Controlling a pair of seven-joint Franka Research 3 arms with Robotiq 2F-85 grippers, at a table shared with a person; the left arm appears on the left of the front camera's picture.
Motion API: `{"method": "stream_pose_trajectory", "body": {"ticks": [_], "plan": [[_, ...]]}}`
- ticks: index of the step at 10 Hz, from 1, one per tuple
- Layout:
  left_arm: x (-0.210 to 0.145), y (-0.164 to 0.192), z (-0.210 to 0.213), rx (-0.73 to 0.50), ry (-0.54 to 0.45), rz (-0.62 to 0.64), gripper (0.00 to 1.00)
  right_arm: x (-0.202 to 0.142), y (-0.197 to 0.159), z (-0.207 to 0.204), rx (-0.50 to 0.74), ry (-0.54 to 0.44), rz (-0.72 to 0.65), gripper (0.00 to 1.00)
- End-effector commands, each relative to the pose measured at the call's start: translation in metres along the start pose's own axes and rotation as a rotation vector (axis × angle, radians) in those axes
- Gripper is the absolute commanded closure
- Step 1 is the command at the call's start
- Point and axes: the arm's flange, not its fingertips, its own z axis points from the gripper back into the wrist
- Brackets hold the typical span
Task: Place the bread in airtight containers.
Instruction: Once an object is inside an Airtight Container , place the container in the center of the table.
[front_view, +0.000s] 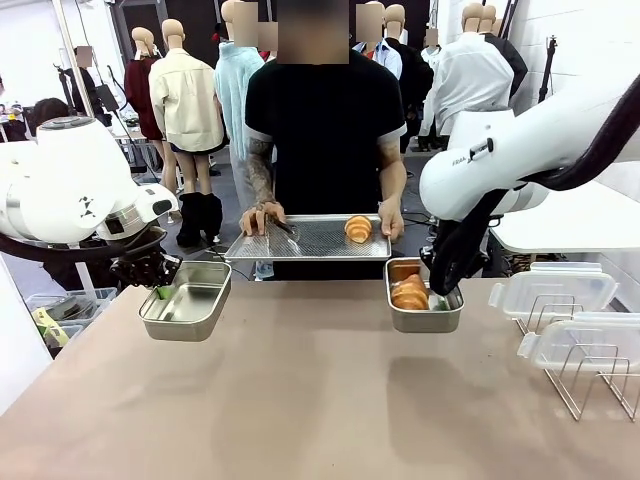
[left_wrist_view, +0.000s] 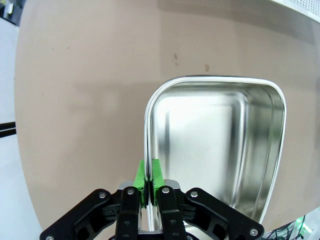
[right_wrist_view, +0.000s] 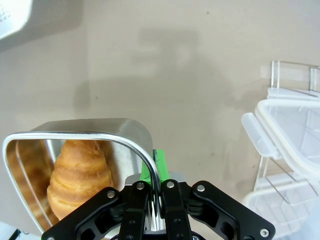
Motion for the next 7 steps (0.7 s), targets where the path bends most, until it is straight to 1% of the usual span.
{"method": "stream_pose_trajectory", "body": {"ticks": [1, 2, 3, 4, 5, 7], "plan": [[0.001, 0.0, 0.002, 0.002, -0.013, -0.007, 1.0, 0.007, -0.001, -0.018, -0.004, 0.005, -0.011, 1.0], [0.001, 0.0, 0.002, 0.002, -0.013, -0.007, 1.0, 0.011, 0.0, -0.03, 0.005, 0.002, -0.027, 1.0], [0.001, 0.0, 0.002, 0.002, -0.013, -0.007, 1.0, 0.014, -0.003, -0.039, -0.008, 0.009, -0.005, 1.0], [0.001, 0.0, 0.002, 0.002, -0.013, -0.007, 1.0, 0.017, -0.003, -0.049, 0.008, 0.013, 0.018, 1.0], [0.001, 0.0, 0.002, 0.002, -0.013, -0.007, 1.0, 0.019, -0.003, -0.059, 0.022, 0.008, 0.014, 1.0], [0.001, 0.0, 0.002, 0.002, -0.013, -0.007, 1.0, 0.02, 0.0, -0.075, 0.011, 0.058, 0.032, 1.0]]}}
